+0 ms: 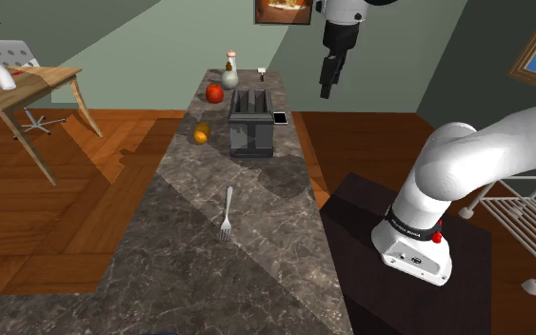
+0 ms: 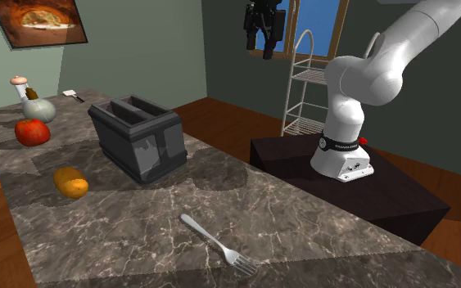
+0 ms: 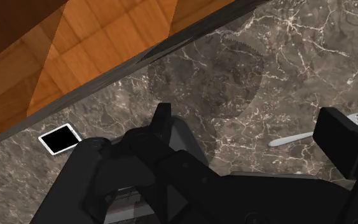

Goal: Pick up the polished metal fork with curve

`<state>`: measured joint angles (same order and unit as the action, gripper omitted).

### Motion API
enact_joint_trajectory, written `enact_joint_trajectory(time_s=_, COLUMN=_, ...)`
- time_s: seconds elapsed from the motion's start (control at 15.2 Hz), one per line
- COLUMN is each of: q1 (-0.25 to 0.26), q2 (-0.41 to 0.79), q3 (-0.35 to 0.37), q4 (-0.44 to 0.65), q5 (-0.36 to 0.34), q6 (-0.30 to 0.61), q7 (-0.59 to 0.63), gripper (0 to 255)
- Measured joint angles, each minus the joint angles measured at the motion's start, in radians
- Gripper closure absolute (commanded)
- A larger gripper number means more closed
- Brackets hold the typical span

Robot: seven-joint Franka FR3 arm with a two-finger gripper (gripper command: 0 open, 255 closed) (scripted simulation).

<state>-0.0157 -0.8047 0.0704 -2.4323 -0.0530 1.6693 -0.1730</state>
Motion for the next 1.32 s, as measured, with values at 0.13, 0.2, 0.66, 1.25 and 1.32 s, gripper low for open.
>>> enact_joint_trajectory(time_s=0.13, q1=0.000, q2=-0.001, q3=0.011, q4=-0.011, q5=0.009, q6=0.007, q7=0.020, gripper=0)
enact_joint_trajectory(time_s=0.2, q1=0.000, q2=-0.003, q3=0.027, q4=-0.029, q5=0.022, q6=0.020, q7=0.052, gripper=0)
enact_joint_trajectory(time_s=0.66, q1=-0.007, q2=0.040, q3=0.170, q4=-0.140, q5=0.138, q6=0.149, q7=0.331, gripper=0)
enact_joint_trajectory(time_s=1.25, q1=-0.028, q2=0.246, q3=0.392, q4=-0.188, q5=0.276, q6=0.389, q7=0.715, gripper=0)
enact_joint_trajectory(time_s=1.32, q1=-0.034, q2=0.289, q3=0.423, q4=-0.181, q5=0.286, q6=0.425, q7=0.763, gripper=0)
